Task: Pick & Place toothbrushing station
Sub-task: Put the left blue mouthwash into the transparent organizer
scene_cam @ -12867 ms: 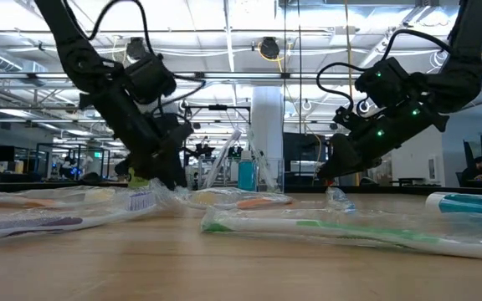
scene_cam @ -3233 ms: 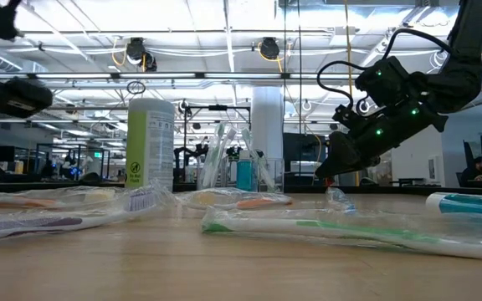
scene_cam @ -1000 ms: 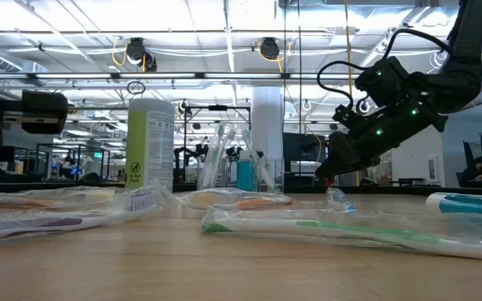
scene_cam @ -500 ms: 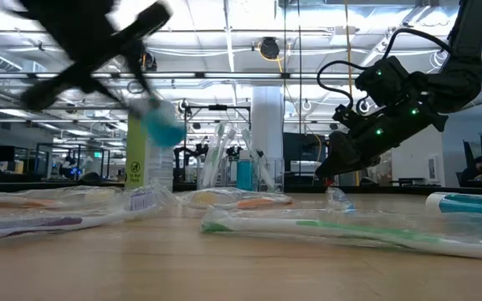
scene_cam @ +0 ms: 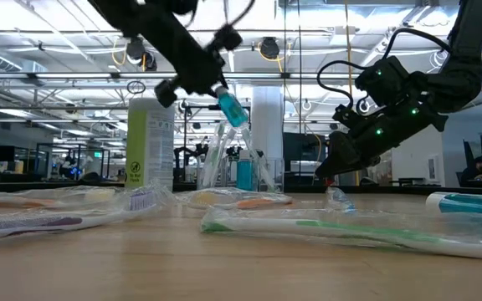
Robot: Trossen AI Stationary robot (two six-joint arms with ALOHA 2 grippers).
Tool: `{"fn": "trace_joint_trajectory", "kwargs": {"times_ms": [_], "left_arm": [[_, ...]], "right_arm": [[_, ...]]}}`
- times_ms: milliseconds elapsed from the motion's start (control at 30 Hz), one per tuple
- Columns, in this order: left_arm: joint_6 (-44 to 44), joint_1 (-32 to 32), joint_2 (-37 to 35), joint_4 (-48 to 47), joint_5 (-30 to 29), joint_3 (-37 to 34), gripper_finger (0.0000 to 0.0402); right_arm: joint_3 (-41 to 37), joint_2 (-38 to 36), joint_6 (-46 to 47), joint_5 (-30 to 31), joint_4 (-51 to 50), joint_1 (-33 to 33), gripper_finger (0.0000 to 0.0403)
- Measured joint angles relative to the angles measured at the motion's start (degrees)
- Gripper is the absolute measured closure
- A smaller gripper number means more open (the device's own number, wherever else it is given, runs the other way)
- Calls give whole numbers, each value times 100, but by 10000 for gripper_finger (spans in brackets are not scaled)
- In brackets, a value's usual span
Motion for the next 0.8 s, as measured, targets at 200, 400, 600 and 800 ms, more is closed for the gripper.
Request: {"fn": "trace_joint_trajectory", "kwargs": {"times_ms": [200,400,600,800], "left_arm": [[807,528,661,368,151,-4,309],[983,729,1035,1426,418,-4,309],[1095,769,995,1520,420,-2,309],[1111,967,1011,1425,781,-2,309]], "right_arm": [[0,0,10,0,61,-1,242],[0,0,13,0,64,-1,242],[0,0,2,0,85,-2,242],[0,0,2,0,85,0,242]]}}
